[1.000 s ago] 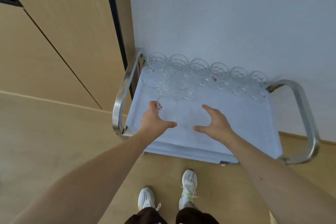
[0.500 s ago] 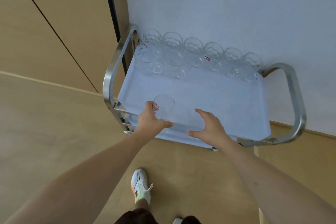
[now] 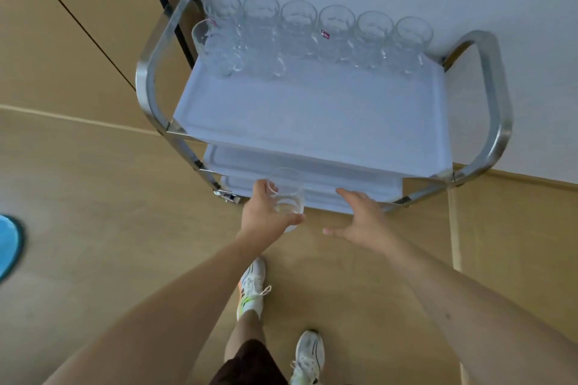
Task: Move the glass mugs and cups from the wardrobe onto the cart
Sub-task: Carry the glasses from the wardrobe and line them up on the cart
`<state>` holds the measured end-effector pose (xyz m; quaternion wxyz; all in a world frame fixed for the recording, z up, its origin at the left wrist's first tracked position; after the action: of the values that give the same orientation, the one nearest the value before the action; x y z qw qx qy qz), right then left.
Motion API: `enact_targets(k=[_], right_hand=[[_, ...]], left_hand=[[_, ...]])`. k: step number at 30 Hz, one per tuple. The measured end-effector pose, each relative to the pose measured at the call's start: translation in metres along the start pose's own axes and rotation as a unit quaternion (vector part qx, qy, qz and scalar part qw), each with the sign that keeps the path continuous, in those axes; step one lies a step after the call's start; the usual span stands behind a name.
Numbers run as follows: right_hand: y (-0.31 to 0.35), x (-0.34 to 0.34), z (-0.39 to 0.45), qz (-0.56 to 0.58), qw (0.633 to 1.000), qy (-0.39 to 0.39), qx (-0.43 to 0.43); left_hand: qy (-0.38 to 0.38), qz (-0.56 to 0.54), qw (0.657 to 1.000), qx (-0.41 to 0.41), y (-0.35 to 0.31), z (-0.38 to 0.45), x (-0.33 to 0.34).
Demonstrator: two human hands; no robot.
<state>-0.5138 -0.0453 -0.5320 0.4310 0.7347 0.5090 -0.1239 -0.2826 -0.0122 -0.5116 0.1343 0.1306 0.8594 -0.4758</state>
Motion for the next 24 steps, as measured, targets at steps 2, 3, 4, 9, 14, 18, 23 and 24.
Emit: enact_targets(k=[2,3,4,9,14,18,23,24], right_hand=[[-0.009,0.002,0.000,0.007,1.000,0.007,0.001],[-0.014,0.003,0.001,0.009,1.000,0.008,0.004],[-0.019,0.004,0.005,0.009,1.000,0.009,0.006],[-0.039,0.016,0.028,0.010,1.000,0.011,0.014],[-0.064,0.028,0.063,0.012,1.000,0.001,0.021],[-0.088,0.035,0.104,0.017,0.999,-0.025,0.020],[-0.117,0.047,0.145,0.022,0.998,-0.065,0.015],[-0.121,0.047,0.153,0.017,0.997,-0.074,0.009]], left_hand=[[0.007,0.009,1.000,-0.005,0.006,-0.002,0.011],[0.010,0.010,1.000,-0.009,0.009,0.000,0.015],[0.014,0.010,1.000,-0.015,0.012,0.004,0.019],[0.026,0.045,0.999,-0.017,0.028,0.028,0.042],[0.041,0.058,0.997,-0.002,0.043,0.066,0.066],[0.036,0.080,0.996,0.028,0.057,0.106,0.086],[0.028,0.101,0.991,0.077,0.073,0.147,0.111],[0.025,0.104,0.990,0.089,0.074,0.156,0.113]])
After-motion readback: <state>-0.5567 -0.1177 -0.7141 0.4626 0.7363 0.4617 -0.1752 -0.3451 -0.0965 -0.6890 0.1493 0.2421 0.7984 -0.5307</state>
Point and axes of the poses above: each hand's wrist, its own z-axis towards the middle knuckle, its own x-axis out of the palm, y = z × x, the point moved 7 cm from there along z, towards the middle knuckle, and after that the axes turned 8 degrees about y, right-handed, at the moved point
